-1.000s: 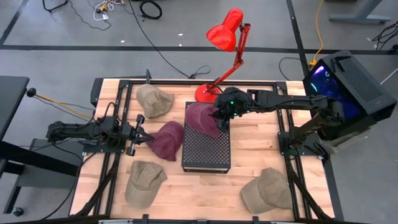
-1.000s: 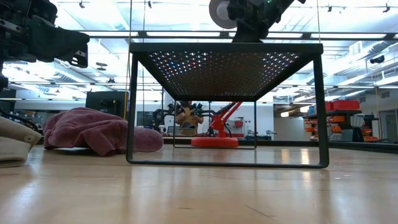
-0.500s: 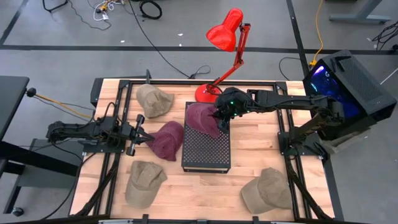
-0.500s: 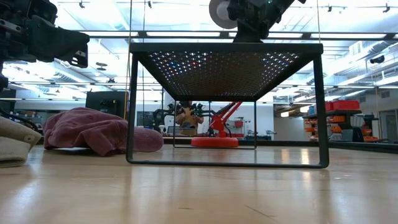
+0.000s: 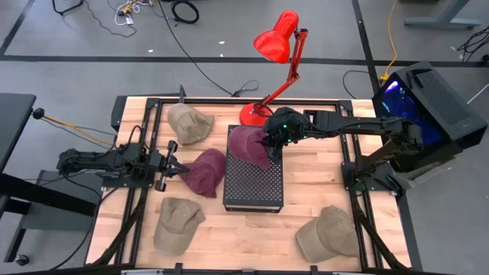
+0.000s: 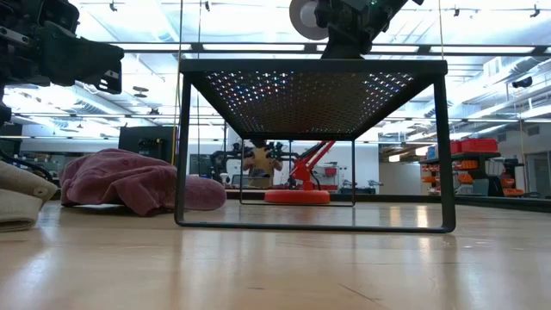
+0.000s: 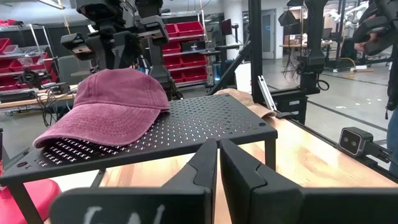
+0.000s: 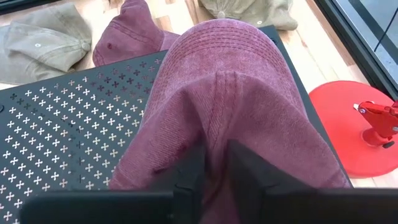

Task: Pick & Place hat
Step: Put the right red cap on the shelf

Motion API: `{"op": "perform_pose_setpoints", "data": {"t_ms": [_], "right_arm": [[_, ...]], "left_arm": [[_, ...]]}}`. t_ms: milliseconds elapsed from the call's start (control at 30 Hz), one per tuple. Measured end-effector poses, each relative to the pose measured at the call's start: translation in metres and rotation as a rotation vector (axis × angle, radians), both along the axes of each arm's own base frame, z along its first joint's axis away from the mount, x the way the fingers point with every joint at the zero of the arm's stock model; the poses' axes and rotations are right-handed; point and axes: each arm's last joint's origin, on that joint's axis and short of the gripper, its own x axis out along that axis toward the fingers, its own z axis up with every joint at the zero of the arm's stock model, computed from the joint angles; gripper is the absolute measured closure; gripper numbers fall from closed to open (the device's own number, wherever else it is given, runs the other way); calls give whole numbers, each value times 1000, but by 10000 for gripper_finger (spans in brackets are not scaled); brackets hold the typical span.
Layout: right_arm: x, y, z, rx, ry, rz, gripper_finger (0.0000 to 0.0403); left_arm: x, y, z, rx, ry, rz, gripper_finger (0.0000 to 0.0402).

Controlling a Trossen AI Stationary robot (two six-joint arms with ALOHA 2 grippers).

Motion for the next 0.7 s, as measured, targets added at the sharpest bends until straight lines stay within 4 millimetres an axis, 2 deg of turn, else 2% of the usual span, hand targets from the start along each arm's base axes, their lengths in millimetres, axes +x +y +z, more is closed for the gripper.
{"op": "perform_pose_setpoints", "data": {"t_ms": [500, 700], "right_arm": [[0, 0, 0, -1, 0, -10, 208], [0, 0, 0, -1, 0, -10, 173]], "left_arm": [[0, 0, 0, 0, 0, 0, 376], [0, 0, 0, 0, 0, 0, 376]]}}
